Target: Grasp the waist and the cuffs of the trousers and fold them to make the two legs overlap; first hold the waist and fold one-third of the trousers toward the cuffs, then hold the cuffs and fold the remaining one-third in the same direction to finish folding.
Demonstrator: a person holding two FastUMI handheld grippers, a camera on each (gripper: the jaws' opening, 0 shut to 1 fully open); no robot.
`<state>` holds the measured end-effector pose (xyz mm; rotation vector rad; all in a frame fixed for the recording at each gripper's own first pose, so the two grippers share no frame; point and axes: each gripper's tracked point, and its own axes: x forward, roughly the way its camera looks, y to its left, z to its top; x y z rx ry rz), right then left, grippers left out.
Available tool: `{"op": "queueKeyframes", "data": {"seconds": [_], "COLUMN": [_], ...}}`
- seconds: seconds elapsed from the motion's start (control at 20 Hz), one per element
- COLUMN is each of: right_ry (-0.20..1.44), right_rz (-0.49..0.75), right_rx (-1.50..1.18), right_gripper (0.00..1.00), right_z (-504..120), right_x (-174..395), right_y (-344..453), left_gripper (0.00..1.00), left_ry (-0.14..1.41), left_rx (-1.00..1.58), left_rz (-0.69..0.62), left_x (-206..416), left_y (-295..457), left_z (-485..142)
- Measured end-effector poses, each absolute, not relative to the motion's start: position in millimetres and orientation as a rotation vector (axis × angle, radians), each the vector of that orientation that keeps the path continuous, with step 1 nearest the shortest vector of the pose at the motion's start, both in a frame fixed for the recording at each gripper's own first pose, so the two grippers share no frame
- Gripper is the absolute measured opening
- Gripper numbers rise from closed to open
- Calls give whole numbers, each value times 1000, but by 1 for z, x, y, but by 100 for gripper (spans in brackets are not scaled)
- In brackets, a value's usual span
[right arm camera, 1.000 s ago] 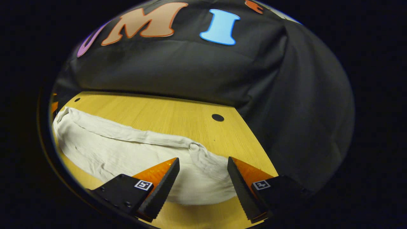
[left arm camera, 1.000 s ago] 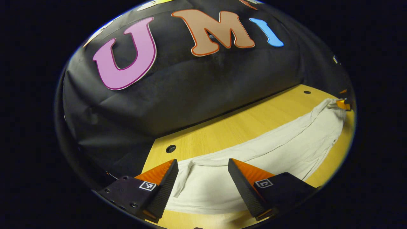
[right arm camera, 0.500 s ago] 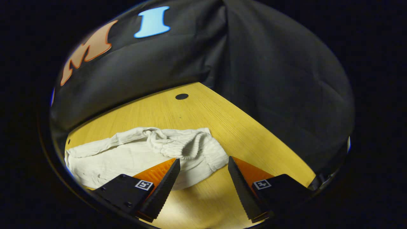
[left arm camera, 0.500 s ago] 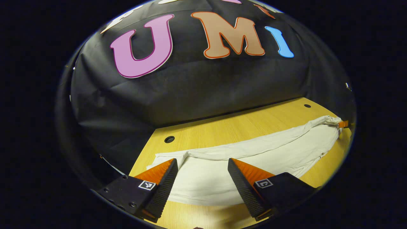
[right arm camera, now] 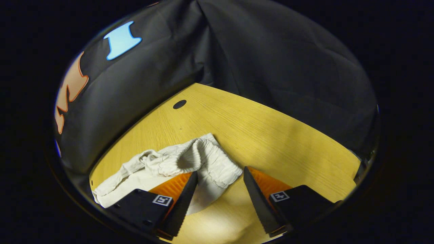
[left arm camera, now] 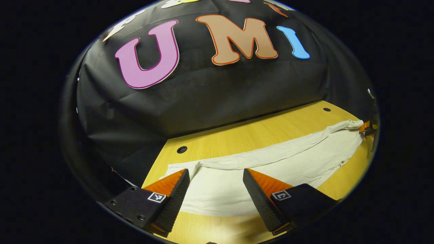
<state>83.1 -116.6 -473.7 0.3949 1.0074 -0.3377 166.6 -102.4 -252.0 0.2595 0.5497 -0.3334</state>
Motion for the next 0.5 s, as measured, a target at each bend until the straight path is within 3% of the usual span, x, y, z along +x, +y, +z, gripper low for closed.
{"op": "queueKeyframes", "data": {"seconds": [0.05,0.1,0.15,0.2,0.3,0.5], "right_ry": [1006,1025,1027,1043,1011,1012], "right_rz": [-349,-344,-335,-326,-350,-315], "right_rx": [404,425,452,480,473,455], "right_gripper": [84,66,60,41,17,15], "right_z": [-475,-473,-477,-479,-477,-466], "right_x": [85,84,86,88,96,97], "right_y": [-122,-123,-125,-122,-130,-131], "left_gripper": [96,96,96,92,96,97], "left_ry": [548,547,547,549,552,548], "left_rx": [258,255,254,255,259,259], "left_rz": [-333,-333,-332,-332,-325,-305], "left_x": [165,164,163,163,161,157], "left_y": [-105,-110,-113,-116,-119,-124], "left_z": [-250,-249,-248,-249,-247,-242]}}
